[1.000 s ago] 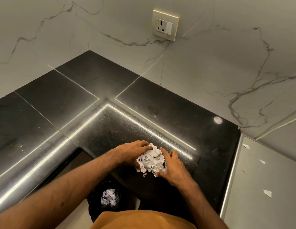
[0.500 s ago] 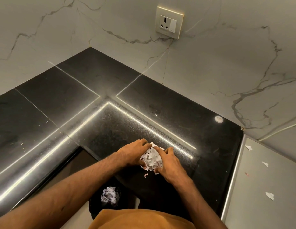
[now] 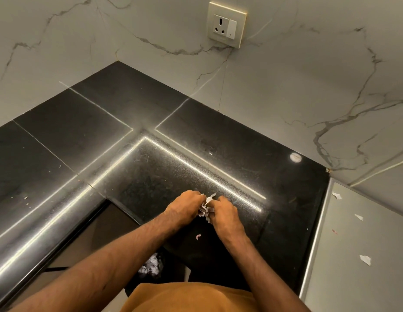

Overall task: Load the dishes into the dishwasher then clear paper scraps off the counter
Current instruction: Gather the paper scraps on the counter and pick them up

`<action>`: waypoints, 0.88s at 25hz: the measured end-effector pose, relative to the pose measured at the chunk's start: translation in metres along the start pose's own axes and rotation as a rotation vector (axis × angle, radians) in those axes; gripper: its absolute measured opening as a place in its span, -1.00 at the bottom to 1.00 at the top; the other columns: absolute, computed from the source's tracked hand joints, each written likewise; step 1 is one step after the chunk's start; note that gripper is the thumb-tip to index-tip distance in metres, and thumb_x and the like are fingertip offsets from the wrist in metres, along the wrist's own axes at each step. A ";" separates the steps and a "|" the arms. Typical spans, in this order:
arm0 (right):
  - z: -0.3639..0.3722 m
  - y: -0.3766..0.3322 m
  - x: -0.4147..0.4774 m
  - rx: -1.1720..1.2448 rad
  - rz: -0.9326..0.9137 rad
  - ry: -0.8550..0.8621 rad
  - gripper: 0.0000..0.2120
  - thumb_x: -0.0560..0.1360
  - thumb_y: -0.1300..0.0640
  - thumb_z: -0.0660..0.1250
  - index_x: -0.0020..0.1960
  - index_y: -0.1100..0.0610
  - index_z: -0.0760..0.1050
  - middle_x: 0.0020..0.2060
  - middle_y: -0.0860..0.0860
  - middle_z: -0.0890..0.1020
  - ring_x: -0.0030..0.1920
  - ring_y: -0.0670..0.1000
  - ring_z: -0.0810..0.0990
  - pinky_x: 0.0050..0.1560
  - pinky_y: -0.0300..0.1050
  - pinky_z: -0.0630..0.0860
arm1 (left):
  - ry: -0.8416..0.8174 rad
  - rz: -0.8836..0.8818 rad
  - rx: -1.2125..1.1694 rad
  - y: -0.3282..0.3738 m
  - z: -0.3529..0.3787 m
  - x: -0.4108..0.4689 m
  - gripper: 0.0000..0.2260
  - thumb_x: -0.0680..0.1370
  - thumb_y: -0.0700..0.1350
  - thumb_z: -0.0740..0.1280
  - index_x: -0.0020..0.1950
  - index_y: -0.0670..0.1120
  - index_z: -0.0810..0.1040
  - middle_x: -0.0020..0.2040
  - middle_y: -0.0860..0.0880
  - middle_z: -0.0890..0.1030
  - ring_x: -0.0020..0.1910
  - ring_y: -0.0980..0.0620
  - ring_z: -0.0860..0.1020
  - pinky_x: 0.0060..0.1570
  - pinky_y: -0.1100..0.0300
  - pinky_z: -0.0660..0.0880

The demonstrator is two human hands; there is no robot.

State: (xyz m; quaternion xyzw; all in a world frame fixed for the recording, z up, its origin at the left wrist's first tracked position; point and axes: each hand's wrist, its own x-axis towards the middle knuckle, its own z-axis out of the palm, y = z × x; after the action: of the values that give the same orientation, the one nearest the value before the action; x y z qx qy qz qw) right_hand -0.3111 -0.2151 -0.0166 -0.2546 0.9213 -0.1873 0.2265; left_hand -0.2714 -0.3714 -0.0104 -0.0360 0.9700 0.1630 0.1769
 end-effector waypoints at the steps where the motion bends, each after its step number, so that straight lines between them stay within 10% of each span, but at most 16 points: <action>1: 0.000 -0.002 0.000 -0.026 -0.001 0.016 -0.81 0.64 0.13 0.35 0.22 0.01 0.64 0.04 0.00 0.53 0.02 0.04 0.60 0.01 -0.13 0.57 | 0.003 -0.008 -0.008 0.000 0.001 0.001 -0.84 0.59 -0.24 0.34 0.15 -0.09 0.55 0.06 -0.05 0.56 0.08 -0.08 0.57 0.04 -0.02 0.59; 22: -0.012 -0.068 -0.022 0.008 0.017 0.200 -0.84 0.61 0.18 0.31 0.02 0.05 0.67 -0.22 -0.11 0.48 -0.16 0.02 0.53 -0.26 -0.22 0.33 | 0.144 0.007 -0.103 -0.029 -0.040 -0.059 -0.83 0.55 -0.16 0.40 0.13 -0.03 0.65 0.03 -0.08 0.66 0.03 -0.11 0.61 -0.01 0.05 0.53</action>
State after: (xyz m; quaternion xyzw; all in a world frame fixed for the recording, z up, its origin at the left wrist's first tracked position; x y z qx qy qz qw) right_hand -0.2737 -0.2545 0.0320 -0.2262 0.9406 -0.2134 0.1361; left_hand -0.2260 -0.4110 0.0371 -0.0535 0.9706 0.2102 0.1040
